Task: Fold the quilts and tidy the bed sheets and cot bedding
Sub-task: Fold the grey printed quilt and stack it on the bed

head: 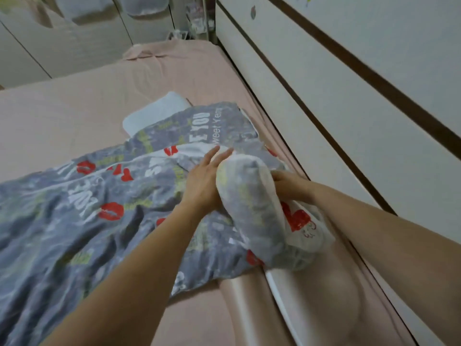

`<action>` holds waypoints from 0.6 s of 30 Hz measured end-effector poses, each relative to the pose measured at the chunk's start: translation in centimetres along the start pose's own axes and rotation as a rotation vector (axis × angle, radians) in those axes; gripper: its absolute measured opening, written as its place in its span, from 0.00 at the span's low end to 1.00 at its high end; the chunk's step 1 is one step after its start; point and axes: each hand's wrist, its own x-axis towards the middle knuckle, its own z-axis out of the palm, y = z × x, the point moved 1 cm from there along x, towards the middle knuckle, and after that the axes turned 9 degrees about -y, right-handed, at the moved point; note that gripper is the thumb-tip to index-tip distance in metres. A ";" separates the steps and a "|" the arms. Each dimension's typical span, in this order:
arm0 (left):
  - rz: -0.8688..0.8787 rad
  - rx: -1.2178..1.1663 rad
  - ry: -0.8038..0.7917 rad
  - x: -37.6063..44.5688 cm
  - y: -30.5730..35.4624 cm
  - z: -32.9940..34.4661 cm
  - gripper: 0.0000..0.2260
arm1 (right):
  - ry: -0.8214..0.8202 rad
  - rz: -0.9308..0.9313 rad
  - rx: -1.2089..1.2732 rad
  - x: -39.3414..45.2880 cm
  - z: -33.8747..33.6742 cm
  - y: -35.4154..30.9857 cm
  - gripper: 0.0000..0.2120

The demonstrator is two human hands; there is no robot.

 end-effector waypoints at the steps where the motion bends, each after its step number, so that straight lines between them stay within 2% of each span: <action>1: -0.109 0.025 0.022 1.0 0.8 -0.2 0.18 | 0.047 0.016 0.186 -1.0 -0.7 0.2 0.10; 3: -0.404 -0.073 0.125 2.3 2.6 -1.1 0.10 | 0.122 0.119 0.430 -3.0 -1.4 1.1 0.09; 5: -0.640 -0.251 0.203 3.6 3.0 -2.2 0.11 | 0.213 0.055 0.639 -5.0 -1.7 1.4 0.24; 6: -0.700 -0.340 0.222 4.6 3.9 -3.1 0.11 | 0.261 -0.029 0.610 -6.3 -1.9 1.8 0.33; 7: -0.743 -0.431 0.246 5.2 3.8 -3.7 0.12 | 0.283 -0.067 0.445 -7.1 -0.9 2.1 0.40; 8: -0.769 -0.522 0.286 6.4 4.3 -4.4 0.12 | 0.335 -0.019 0.165 -7.7 -0.4 3.2 0.46; 9: -0.759 -0.595 0.336 7.2 4.6 -4.9 0.12 | 0.415 0.070 -0.086 -7.5 0.7 4.2 0.49; 10: -0.706 -0.681 0.374 8.0 5.2 -5.3 0.13 | 0.472 0.208 -0.185 -7.1 1.3 5.4 0.49; 11: -0.612 -0.748 0.416 8.8 5.6 -5.3 0.17 | 0.514 0.325 -0.115 -6.3 1.6 6.4 0.43; 12: -0.505 -0.770 0.427 9.7 6.1 -5.3 0.21 | 0.567 0.389 0.077 -5.3 1.3 7.3 0.33; 14: -0.368 -0.596 0.362 9.9 6.4 -4.3 0.31 | 0.724 0.400 0.393 -3.2 -0.1 8.6 0.15; 15: -0.337 -0.457 0.359 9.0 6.4 -3.5 0.33 | 0.802 0.390 0.454 -2.4 -0.9 8.8 0.12; 17: -0.243 -0.168 0.391 5.4 6.2 -0.1 0.32 | 0.849 0.372 0.465 -0.8 -2.0 9.3 0.14; 18: -0.156 -0.028 0.331 3.2 6.7 1.7 0.31 | 0.856 0.362 0.432 -0.3 -2.4 9.4 0.18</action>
